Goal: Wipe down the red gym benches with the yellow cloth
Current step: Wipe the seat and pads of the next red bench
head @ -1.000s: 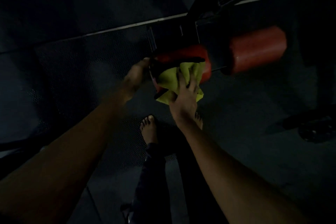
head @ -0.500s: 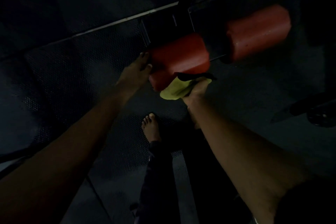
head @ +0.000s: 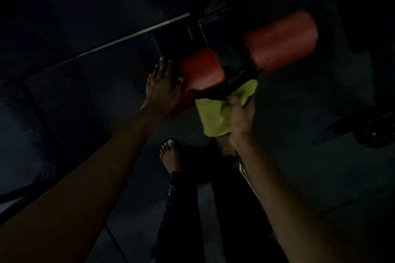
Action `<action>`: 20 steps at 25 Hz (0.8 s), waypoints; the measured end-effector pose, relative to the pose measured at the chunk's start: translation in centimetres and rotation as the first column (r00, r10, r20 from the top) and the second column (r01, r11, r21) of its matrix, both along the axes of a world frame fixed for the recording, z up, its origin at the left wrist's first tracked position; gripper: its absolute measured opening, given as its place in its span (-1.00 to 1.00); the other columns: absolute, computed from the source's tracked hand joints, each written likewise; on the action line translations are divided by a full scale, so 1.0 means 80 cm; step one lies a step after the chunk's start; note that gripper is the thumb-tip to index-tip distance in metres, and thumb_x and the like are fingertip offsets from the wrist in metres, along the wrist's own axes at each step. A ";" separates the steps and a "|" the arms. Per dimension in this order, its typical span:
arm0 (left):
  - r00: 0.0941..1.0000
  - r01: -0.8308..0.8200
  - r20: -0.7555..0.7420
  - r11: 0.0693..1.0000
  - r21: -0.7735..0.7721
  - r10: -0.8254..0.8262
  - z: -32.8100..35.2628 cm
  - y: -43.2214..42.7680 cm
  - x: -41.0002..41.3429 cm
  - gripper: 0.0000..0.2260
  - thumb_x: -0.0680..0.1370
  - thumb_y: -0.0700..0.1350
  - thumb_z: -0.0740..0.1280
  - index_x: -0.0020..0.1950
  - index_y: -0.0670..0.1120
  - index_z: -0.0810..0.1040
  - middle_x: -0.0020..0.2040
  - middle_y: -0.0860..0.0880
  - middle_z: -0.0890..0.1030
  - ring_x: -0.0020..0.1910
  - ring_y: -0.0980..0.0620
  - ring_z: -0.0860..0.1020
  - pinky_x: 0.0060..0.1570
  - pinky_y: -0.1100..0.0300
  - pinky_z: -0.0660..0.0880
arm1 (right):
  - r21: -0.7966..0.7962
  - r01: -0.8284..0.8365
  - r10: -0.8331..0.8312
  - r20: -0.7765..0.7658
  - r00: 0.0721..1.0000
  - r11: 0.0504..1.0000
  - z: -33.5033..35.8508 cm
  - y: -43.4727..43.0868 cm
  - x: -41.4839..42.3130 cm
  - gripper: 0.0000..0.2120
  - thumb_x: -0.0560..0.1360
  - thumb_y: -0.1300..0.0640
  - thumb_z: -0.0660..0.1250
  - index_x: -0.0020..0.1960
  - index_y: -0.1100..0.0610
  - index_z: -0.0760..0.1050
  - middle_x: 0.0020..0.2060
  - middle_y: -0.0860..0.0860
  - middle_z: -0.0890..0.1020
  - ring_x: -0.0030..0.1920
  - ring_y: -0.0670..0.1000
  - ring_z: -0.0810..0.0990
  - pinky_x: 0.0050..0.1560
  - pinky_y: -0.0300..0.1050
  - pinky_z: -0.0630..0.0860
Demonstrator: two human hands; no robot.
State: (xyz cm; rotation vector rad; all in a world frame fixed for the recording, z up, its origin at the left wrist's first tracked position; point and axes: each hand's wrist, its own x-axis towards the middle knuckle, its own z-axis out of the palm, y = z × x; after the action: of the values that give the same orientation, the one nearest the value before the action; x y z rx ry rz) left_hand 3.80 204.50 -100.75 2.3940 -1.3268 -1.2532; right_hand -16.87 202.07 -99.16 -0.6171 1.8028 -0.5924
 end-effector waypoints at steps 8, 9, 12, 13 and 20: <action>0.987 0.156 0.040 0.984 -0.079 -0.154 -0.018 -0.067 -0.079 -0.42 0.70 0.14 0.02 0.66 -0.03 -0.03 0.66 -0.13 0.00 0.63 -0.12 -0.06 0.58 -0.05 -0.11 | -0.237 -0.608 0.350 -0.639 0.685 0.758 0.060 -0.179 -0.102 -0.38 0.47 0.09 0.35 0.51 0.09 0.33 0.35 0.17 0.41 0.31 0.13 0.47 0.21 -0.07 0.44; 0.980 0.179 0.098 0.981 -0.069 -0.172 -0.023 -0.067 -0.081 -0.41 0.69 0.19 -0.01 0.66 -0.03 -0.03 0.66 -0.12 0.03 0.63 -0.12 -0.03 0.57 -0.06 -0.10 | -0.236 -0.672 0.379 -0.675 0.633 0.702 0.055 -0.193 -0.104 -0.39 0.46 0.04 0.33 0.50 0.08 0.35 0.37 0.19 0.39 0.34 0.16 0.45 0.25 -0.02 0.46; 0.942 0.226 0.272 0.970 -0.084 -0.196 -0.030 -0.064 -0.080 -0.38 0.66 0.25 -0.10 0.65 -0.03 0.04 0.62 -0.14 0.18 0.60 -0.18 0.11 0.55 -0.16 0.03 | 0.012 -0.862 0.635 -0.682 0.364 0.507 0.022 -0.213 -0.087 -0.28 0.47 -0.23 0.23 0.57 -0.03 0.23 0.53 0.25 0.20 0.50 0.32 0.22 0.42 0.31 0.31; 0.931 0.228 0.311 0.970 -0.087 -0.191 -0.031 -0.062 -0.081 -0.39 0.66 0.24 -0.08 0.65 -0.03 0.06 0.60 -0.15 0.21 0.58 -0.20 0.15 0.53 -0.19 0.07 | 0.104 -0.884 0.695 -0.662 0.280 0.455 0.010 -0.212 -0.080 -0.29 0.50 -0.28 0.23 0.59 -0.09 0.18 0.56 0.23 0.14 0.52 0.36 0.15 0.41 0.42 0.25; 0.914 0.216 0.368 0.973 -0.085 -0.171 -0.033 -0.062 -0.083 -0.34 0.62 0.32 0.01 0.63 -0.02 0.12 0.54 -0.19 0.30 0.52 -0.25 0.25 0.47 -0.26 0.18 | 0.160 -0.820 0.542 -0.816 0.204 0.549 -0.016 -0.259 -0.092 -0.45 0.58 -0.12 0.24 0.52 0.03 0.29 0.55 0.25 0.18 0.52 0.32 0.19 0.46 0.27 0.23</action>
State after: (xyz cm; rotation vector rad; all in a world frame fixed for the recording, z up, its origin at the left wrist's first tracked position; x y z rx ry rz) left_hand -2.82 199.57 -103.37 2.5355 -1.7230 -0.7579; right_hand -24.19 181.37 -100.42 -2.1119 1.9070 0.1436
